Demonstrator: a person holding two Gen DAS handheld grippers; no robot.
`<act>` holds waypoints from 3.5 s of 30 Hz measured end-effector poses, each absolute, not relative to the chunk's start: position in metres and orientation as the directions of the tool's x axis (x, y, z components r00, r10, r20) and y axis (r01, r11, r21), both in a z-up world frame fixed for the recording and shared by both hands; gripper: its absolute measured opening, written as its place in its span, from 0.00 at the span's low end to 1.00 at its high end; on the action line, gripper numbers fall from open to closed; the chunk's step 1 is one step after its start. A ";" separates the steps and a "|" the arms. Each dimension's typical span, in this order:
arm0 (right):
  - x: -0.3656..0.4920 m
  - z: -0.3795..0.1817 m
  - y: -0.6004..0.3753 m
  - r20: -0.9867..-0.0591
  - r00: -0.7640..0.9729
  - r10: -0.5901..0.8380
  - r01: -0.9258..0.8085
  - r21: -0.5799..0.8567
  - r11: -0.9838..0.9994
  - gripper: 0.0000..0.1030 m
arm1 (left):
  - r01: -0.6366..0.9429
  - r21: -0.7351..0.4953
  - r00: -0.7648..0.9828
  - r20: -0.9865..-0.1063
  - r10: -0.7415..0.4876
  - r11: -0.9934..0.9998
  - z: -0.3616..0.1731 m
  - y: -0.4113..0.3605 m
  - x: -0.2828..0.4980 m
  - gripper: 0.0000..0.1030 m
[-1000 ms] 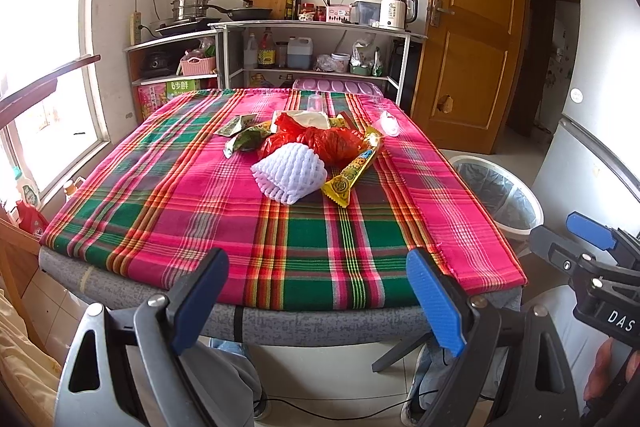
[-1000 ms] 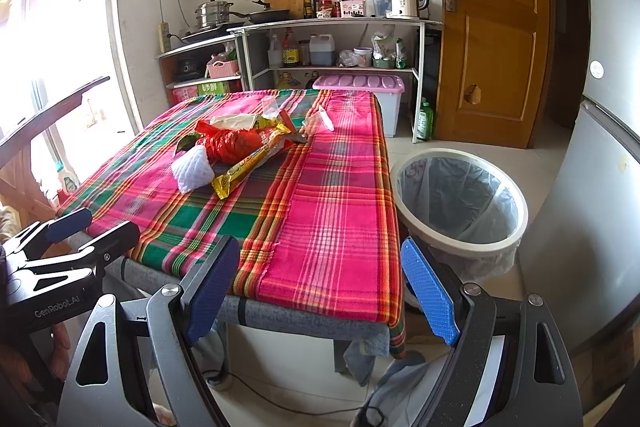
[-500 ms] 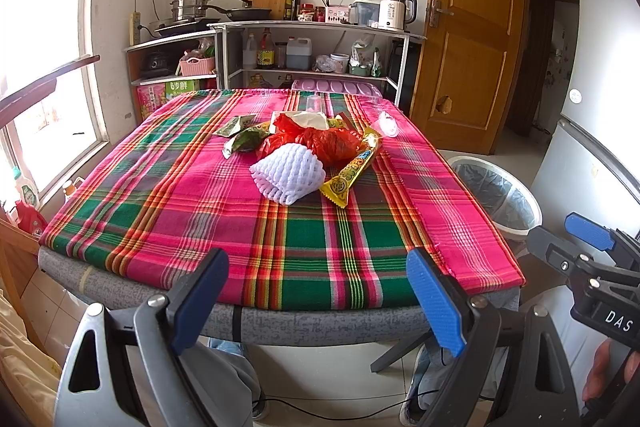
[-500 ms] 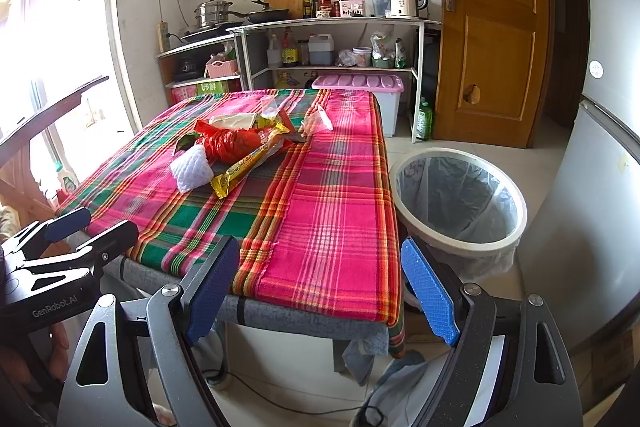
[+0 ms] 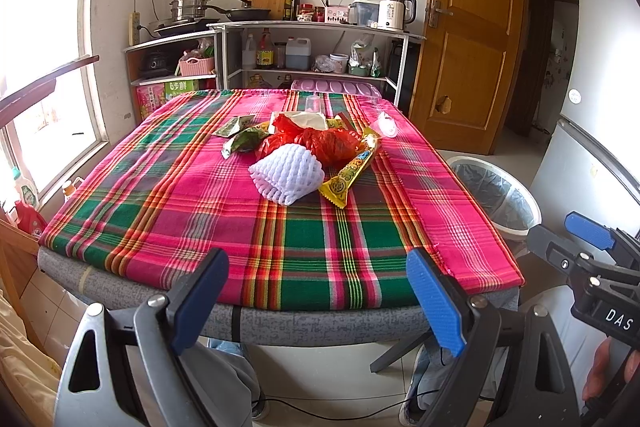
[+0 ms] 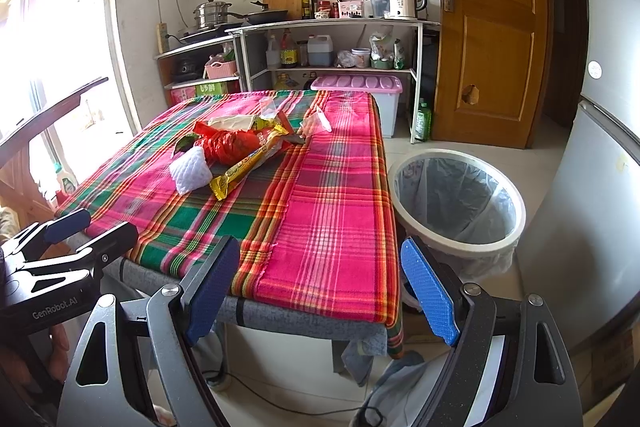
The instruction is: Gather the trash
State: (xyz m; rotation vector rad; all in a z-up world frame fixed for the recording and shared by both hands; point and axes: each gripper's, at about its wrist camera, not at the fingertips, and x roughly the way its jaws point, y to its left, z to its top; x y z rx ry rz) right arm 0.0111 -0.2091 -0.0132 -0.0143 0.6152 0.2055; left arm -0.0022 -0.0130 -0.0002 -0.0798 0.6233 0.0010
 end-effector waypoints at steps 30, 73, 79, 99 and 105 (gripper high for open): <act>0.025 -0.017 -0.202 -0.590 0.782 0.200 -0.213 0.048 0.976 0.81 | -0.026 -0.086 0.808 -0.589 -0.030 0.996 -0.002 -0.004 0.010 0.89; 0.208 -0.053 -0.128 -0.704 0.591 0.394 -0.244 0.310 0.919 0.57 | -0.082 -0.269 0.726 -0.676 -0.127 0.960 -0.042 0.053 0.155 0.35; 0.225 -0.071 -0.111 -0.738 0.531 0.416 -0.232 0.346 0.909 0.47 | -0.073 -0.275 0.737 -0.662 -0.134 0.959 -0.043 0.058 0.150 0.30; 0.196 -0.052 -0.162 -0.705 0.588 0.396 -0.173 0.368 0.913 0.07 | -0.005 -0.255 0.757 -0.633 -0.163 0.967 -0.018 0.029 0.134 0.21; 0.188 -0.041 -0.217 -0.681 0.653 0.331 -0.082 0.370 0.925 0.07 | 0.103 -0.260 0.756 -0.606 -0.246 0.960 0.000 -0.015 0.147 0.21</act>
